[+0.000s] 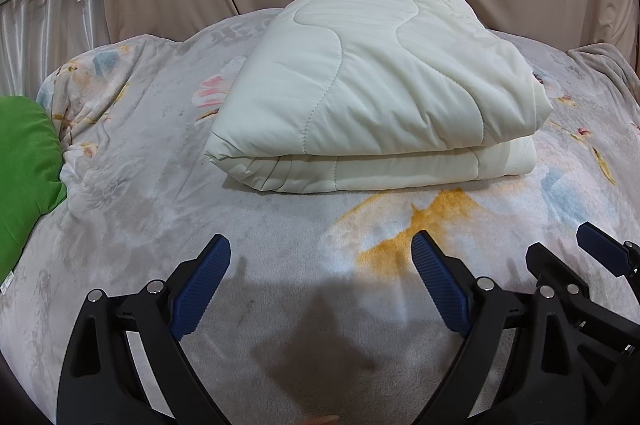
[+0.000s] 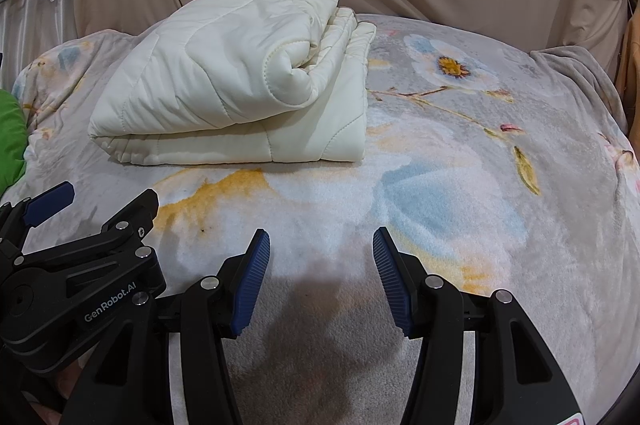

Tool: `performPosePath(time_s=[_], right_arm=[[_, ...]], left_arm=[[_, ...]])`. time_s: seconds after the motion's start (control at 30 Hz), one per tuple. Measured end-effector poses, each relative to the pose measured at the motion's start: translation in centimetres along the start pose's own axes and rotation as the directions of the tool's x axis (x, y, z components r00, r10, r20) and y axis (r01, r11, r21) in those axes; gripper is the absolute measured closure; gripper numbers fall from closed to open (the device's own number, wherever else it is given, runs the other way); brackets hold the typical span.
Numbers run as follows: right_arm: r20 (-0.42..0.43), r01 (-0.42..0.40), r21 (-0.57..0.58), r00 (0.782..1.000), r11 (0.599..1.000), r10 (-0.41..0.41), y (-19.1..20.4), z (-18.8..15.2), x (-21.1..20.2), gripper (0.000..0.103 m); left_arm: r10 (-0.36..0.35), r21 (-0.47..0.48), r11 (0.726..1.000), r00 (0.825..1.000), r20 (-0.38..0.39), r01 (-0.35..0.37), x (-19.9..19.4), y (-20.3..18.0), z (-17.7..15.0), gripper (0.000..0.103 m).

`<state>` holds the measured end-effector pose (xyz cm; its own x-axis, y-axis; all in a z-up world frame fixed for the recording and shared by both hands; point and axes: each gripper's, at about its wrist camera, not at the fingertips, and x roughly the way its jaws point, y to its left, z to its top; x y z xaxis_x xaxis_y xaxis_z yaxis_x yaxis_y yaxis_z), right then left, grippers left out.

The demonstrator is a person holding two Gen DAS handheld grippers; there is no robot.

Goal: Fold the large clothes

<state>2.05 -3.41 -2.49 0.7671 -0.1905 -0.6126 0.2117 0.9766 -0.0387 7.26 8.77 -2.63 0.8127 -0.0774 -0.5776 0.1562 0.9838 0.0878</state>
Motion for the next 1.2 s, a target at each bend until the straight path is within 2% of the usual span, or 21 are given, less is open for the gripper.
performPosePath(time_s=[0.43,1.2], right_arm=[[0.003,0.004,-0.003,1.000,1.000,-0.004,-0.14,-0.02,-0.09,0.050],[0.008,0.017,-0.008,1.000,1.000,-0.017,-0.25,0.05,-0.14,0.050]], left_arm=[[-0.010,-0.002,1.000,1.000,-0.007,0.010,0.22,0.08,0.14,0.013],[0.018,0.020,1.000,1.000,0.001,-0.018,0.10,0.10,0.08,0.014]])
